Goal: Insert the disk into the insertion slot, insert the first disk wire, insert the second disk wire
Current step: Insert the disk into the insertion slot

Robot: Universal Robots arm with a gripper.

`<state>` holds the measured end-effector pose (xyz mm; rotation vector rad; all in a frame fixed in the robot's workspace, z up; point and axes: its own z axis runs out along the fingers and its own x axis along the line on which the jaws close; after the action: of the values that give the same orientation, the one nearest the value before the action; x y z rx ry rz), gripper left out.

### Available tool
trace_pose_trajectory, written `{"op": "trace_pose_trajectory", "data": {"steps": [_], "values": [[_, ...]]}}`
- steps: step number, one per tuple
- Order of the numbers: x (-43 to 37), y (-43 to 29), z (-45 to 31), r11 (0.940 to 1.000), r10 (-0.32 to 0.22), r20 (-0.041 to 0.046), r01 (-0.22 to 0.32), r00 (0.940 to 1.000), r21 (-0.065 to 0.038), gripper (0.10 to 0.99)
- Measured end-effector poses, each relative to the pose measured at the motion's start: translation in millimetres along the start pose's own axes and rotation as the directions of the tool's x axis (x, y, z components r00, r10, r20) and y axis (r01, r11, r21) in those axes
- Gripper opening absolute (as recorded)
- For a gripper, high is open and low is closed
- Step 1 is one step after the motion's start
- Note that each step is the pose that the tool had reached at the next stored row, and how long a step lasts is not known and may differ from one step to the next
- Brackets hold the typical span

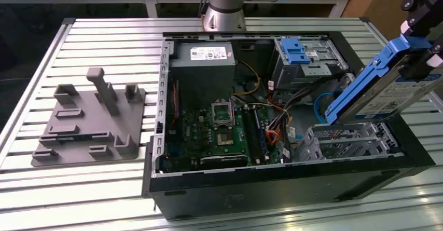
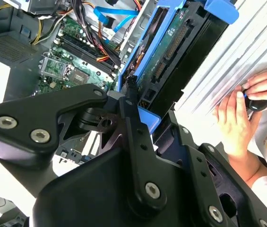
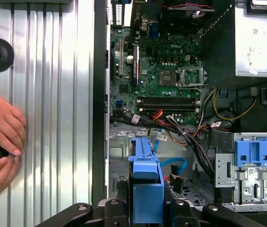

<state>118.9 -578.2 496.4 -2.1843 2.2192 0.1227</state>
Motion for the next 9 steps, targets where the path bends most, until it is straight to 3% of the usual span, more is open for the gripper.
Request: {"op": "trace_pose_trajectory", "data": {"steps": [5, 9], "values": [[0.0, -0.1, 0.0, 1.0, 0.0, 0.0001, 0.0, 1.0, 0.001, 0.365], [0.0, 0.0, 0.1, 0.9999, -0.001, 0.0004, 0.001, 1.0, 0.015, 0.365]]}}
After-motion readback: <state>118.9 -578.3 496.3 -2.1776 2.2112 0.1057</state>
